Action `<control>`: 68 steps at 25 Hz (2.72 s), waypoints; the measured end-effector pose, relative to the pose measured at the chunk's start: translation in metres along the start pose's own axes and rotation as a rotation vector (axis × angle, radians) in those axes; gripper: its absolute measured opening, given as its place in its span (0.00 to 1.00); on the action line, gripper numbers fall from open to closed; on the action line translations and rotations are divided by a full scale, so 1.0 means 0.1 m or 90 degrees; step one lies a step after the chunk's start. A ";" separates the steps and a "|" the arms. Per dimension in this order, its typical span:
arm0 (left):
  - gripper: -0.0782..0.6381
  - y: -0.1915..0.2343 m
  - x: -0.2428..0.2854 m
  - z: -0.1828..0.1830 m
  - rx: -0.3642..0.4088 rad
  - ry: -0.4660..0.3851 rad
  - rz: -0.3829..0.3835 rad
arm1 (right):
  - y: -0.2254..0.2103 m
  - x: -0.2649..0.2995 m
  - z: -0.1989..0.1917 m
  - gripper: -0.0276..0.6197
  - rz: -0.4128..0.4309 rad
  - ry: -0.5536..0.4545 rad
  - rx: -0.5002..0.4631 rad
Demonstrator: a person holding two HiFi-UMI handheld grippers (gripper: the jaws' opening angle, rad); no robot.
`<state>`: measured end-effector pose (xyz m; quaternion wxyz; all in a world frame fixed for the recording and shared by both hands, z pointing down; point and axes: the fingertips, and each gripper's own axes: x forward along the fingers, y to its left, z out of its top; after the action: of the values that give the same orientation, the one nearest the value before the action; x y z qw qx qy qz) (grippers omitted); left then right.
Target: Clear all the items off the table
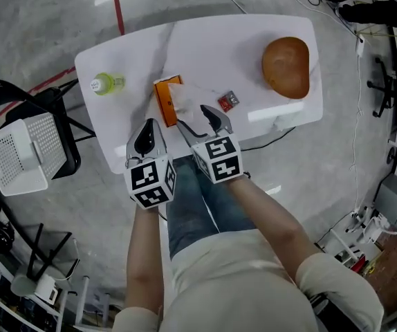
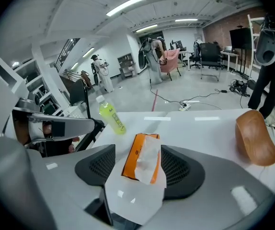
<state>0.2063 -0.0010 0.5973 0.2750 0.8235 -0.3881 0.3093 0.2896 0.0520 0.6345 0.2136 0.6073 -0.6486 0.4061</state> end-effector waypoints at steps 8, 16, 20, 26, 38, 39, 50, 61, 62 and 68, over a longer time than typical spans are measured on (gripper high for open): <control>0.12 0.22 0.20 -0.18 -0.012 0.028 0.005 | 0.02 0.39 -0.21 0.63 -0.003 0.044 0.015; 0.12 0.42 0.41 -0.35 -0.020 0.060 0.005 | -0.03 0.83 -0.40 0.69 -0.015 0.089 0.015; 0.12 0.49 0.48 -0.41 -0.020 0.069 0.005 | -0.02 1.02 -0.49 0.74 -0.017 0.114 0.013; 0.12 0.60 0.54 -0.51 -0.032 0.078 0.005 | -0.03 1.26 -0.56 0.78 -0.033 0.122 0.035; 0.12 0.72 0.58 -0.62 -0.055 0.086 0.006 | -0.12 1.53 -0.67 0.80 -0.069 0.164 0.041; 0.12 0.72 0.57 -0.62 -0.057 0.086 0.006 | -0.14 1.54 -0.67 0.80 -0.072 0.166 0.038; 0.12 0.69 0.49 -0.63 -0.062 0.082 0.006 | -0.18 1.49 -0.69 0.52 -0.085 0.189 0.027; 0.12 0.54 0.17 -0.46 -0.054 0.055 0.019 | -0.04 1.11 -0.45 0.48 -0.065 0.161 0.000; 0.12 0.52 0.14 -0.43 -0.054 0.051 0.022 | -0.02 1.06 -0.41 0.48 -0.062 0.155 -0.003; 0.12 0.40 -0.06 -0.31 -0.056 0.028 0.038 | 0.06 0.80 -0.23 0.48 -0.044 0.132 -0.014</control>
<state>0.1617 0.0011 0.6218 0.3098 0.7920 -0.4193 0.3179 0.2651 0.0207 0.7081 0.3002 0.5814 -0.6061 0.4522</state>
